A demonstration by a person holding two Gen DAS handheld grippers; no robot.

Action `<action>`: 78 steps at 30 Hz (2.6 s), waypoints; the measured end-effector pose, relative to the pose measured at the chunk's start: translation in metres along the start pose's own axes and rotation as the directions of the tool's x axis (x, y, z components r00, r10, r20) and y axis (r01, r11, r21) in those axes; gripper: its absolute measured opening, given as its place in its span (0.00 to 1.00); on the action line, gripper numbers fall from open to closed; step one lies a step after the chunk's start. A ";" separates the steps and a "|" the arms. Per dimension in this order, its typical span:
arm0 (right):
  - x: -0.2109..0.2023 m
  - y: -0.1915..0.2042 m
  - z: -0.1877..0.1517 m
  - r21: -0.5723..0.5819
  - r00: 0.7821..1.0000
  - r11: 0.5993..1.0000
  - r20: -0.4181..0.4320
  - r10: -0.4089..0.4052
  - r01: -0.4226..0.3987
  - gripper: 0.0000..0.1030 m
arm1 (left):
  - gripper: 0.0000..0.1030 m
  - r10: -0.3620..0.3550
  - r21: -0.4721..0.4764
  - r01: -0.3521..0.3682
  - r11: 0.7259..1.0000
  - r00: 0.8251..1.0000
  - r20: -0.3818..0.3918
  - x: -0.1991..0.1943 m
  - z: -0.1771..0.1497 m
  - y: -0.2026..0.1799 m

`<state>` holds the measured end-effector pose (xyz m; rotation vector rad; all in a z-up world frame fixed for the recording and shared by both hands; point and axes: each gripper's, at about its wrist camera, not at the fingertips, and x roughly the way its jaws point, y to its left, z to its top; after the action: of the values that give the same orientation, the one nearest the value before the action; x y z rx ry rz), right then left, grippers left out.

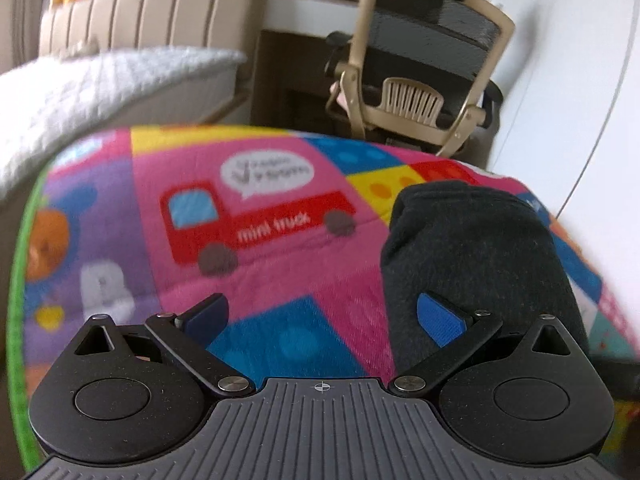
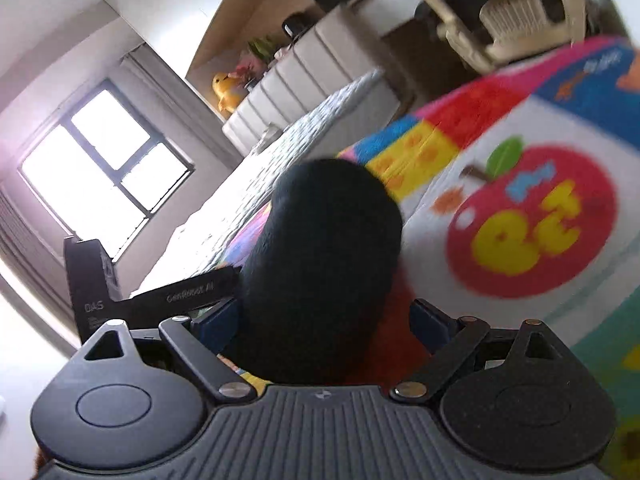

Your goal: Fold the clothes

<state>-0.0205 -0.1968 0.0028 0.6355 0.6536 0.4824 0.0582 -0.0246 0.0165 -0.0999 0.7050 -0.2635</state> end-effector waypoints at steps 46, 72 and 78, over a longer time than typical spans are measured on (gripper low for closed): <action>-0.029 -0.030 0.089 -0.237 0.816 0.790 0.301 -0.493 0.565 1.00 | 1.00 -0.199 -0.095 0.209 0.973 0.974 0.113 0.033 -0.028 -0.079; 0.006 -0.037 0.112 -0.359 0.779 0.698 0.178 -0.601 0.620 1.00 | 1.00 -0.249 0.008 0.250 0.968 0.964 0.095 0.022 -0.039 -0.097; -0.016 -0.053 0.124 -0.237 0.845 0.812 0.118 -0.521 0.533 1.00 | 1.00 -0.256 -0.006 0.258 0.966 0.962 0.094 0.022 -0.039 -0.092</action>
<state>0.0639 -0.2910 0.0507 0.1915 0.6743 0.0252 0.0304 -0.1195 -0.0105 -0.2203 0.6019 -0.4990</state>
